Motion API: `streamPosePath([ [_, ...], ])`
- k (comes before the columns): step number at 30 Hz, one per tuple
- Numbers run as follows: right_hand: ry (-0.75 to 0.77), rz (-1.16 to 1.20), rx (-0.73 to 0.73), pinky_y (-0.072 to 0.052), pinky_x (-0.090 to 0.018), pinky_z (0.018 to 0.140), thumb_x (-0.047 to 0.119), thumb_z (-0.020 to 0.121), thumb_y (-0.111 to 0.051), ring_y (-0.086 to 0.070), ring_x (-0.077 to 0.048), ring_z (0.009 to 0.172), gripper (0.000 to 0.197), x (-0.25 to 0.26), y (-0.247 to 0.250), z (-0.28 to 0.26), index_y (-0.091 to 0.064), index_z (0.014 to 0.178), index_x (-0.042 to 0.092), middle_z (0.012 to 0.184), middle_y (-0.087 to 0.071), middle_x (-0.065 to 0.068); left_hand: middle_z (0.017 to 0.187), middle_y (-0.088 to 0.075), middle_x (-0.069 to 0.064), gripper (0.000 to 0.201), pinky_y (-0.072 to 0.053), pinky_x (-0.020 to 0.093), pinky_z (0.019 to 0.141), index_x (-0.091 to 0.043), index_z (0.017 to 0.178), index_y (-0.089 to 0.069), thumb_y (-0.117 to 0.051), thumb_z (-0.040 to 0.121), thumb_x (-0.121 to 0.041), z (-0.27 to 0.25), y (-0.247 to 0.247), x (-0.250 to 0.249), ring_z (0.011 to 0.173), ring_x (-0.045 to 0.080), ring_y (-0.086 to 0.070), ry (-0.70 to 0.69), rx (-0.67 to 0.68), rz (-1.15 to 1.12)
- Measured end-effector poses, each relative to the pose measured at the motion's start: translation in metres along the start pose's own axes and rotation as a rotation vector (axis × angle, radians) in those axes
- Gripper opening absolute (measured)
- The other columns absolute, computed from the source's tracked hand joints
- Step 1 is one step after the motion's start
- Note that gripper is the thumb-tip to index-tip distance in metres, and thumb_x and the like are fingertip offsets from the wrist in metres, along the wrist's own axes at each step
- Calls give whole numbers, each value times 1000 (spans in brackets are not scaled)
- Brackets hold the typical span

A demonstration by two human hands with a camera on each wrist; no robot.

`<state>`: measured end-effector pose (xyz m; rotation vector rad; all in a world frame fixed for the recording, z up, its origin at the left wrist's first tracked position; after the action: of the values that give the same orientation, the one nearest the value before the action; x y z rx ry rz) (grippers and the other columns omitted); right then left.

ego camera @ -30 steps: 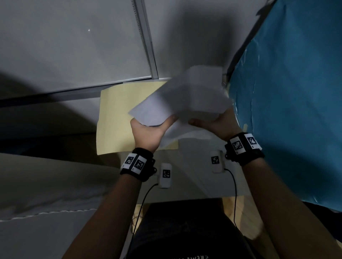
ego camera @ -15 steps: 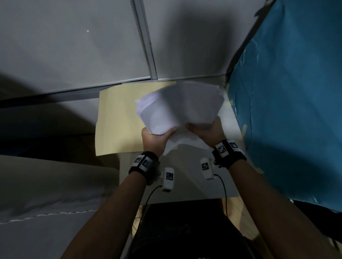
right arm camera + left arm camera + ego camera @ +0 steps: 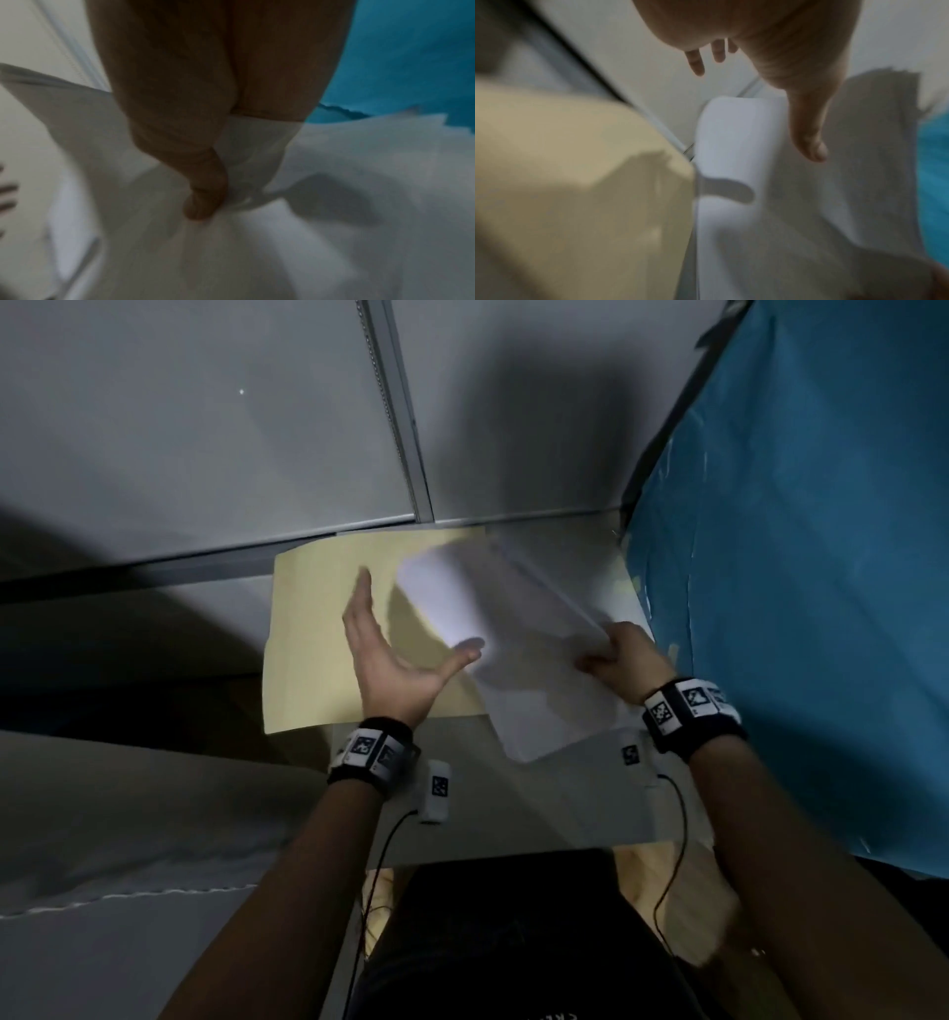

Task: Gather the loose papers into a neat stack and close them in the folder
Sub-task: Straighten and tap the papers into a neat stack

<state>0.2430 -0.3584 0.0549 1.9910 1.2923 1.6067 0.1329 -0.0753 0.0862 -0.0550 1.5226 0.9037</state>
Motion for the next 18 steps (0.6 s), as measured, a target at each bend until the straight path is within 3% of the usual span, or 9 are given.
streamPosePath([
  [2, 61, -127, 80, -60, -44, 83, 28, 86, -77, -71, -26, 91, 17, -1, 10, 0, -74, 102, 33, 97, -75, 2, 171, -29, -2, 143, -31, 34, 125, -26, 167, -21, -101, 54, -61, 16, 7, -21, 157, 17, -29, -173, 144, 159],
  [3, 96, -158, 117, -60, -44, 85, 31, 85, -76, -71, -25, 93, 21, 0, 12, 0, -73, 105, 36, 100, -75, 3, 163, -44, -4, 128, -40, 34, 119, -31, 160, -36, -100, 53, -61, 24, 8, -27, 151, 17, -41, -153, 257, 227],
  [5, 149, -171, 171, -60, -44, 86, 32, 85, -76, -71, -22, 94, 26, 6, 14, -1, -71, 109, 38, 102, -75, 7, 110, -76, -2, 69, -60, 38, 82, -30, 107, -68, -98, 53, -60, 35, 4, -30, 104, 24, -71, 31, 435, 285],
  [6, 156, -153, 186, -60, -44, 86, 30, 85, -78, -71, -20, 95, 26, 8, 17, -2, -72, 109, 37, 102, -76, 8, 80, -71, 1, 58, -58, 37, 62, -21, 80, -63, -98, 52, -58, 38, 2, -24, 76, 27, -69, 100, 446, 264],
  [8, 129, -51, 195, -59, -39, 88, 27, 81, -85, -72, -13, 96, 32, 7, 27, -3, -76, 112, 30, 103, -77, 10, 58, -47, -1, 67, -36, 32, 48, -18, 59, -41, -101, 56, -48, 41, 5, -12, 52, 21, -45, 147, 436, 166],
  [10, 109, 80, 142, -57, -30, 84, 28, 75, -93, -72, -10, 94, 39, 2, 44, -7, -79, 111, 20, 102, -78, 7, 57, -43, -4, 68, -31, 29, 50, -21, 57, -36, -103, 61, -35, 39, 17, -2, 50, 15, -38, 174, 398, 52],
  [14, 105, 701, 2, -59, -18, 66, -4, 82, -82, -76, -7, 71, 18, 0, 55, -19, -75, 98, -3, 81, -81, 1, 77, -80, -12, 27, -56, 17, 65, -16, 77, -75, -101, 68, -16, 29, 44, 14, 70, 0, -73, 246, 273, -152],
  [16, 74, 834, -12, -63, -24, 70, -11, 84, -76, -76, -7, 71, 16, 10, 39, -20, -72, 97, -3, 80, -81, 1, 82, -81, -18, 25, -57, 15, 70, -18, 83, -77, -98, 72, -10, 21, 44, 19, 78, -1, -75, 247, 215, -233],
  [18, 72, 838, -59, -63, -37, 85, -1, 78, -86, -78, -17, 93, 30, 21, 17, -18, -76, 105, 5, 100, -82, -3, 80, -79, -20, 27, -60, 21, 66, -21, 82, -75, -98, 72, -10, 12, 40, 20, 77, 3, -74, 248, 166, -269],
])
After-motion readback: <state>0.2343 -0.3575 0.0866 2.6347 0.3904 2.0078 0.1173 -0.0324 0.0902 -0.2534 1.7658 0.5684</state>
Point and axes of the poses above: each hand's wrist, its own z-axis towards the middle knuckle, its own y-axis out of the back of the hand, x = y × z, the point moved 1 cm from there along z, towards the middle knuckle
